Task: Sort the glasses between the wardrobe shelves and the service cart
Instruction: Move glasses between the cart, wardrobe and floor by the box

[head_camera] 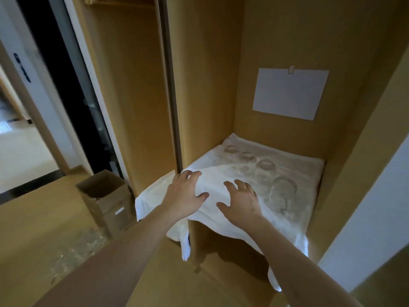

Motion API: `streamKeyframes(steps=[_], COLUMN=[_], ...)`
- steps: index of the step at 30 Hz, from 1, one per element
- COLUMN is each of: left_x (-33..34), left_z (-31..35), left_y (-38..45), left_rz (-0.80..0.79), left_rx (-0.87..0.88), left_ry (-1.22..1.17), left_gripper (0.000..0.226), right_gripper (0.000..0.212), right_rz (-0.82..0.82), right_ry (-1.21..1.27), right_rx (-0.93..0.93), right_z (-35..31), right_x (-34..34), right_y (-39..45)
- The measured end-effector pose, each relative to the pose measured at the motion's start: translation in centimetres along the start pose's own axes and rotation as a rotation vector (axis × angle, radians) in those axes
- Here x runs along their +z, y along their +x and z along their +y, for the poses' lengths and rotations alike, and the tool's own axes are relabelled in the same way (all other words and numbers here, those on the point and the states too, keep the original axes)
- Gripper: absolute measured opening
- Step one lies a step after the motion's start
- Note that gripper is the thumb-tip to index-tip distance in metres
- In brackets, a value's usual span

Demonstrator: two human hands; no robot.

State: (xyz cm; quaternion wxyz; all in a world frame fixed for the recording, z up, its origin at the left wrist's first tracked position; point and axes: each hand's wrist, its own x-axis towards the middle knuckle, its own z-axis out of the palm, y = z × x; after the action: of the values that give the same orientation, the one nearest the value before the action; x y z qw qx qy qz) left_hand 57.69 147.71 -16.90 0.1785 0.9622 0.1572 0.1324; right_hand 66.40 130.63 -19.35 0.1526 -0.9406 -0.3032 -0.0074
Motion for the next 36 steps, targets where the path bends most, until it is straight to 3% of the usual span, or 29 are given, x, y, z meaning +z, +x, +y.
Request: streamKeyframes(steps=[7,16,20,24,29,32,36], left_x=[0.3,3.5,5.5,6.4,8.6,9.5,9.8], left_z=[-3.9,-0.7,1.2,2.6,3.7,3.8,3.8], left_y=[6.6,18.1,23.0,27.3,30.0,31.7,33.5], left_rz=[-0.067,-0.076,-0.118,-0.206,-0.467,-0.590,-0.579], left_rx=[0.129,0.267,0.307,0.316,0.324,0.340,0.420], left_ry=[0.002,-0.052,0.011,0.061,0.209,0.174,0.170], left_gripper=[0.069,0.071,0.080,0.101,0.116,0.111,0.090], right_gripper=[0.072,0.071,0.072,0.078,0.097,0.102,0.097], right_rz=[0.030,0.151,0.097,-0.067,-0.301,-0.369,-0.373], right_ry=[0.059,0.003,-0.040,-0.091,-0.055,-0.025,0.031], right_rx=[0.200,0.239,0.228,0.200,0.158,0.161,0.169], right_z=[-1.1,3.6,6.6,8.7,10.5,11.0,11.4], right_x=[0.6,-2.1,-1.9,-1.7,-1.3,-1.5,-1.7], right_y=[5.0,14.6,18.8,22.0,23.8,24.7,25.4])
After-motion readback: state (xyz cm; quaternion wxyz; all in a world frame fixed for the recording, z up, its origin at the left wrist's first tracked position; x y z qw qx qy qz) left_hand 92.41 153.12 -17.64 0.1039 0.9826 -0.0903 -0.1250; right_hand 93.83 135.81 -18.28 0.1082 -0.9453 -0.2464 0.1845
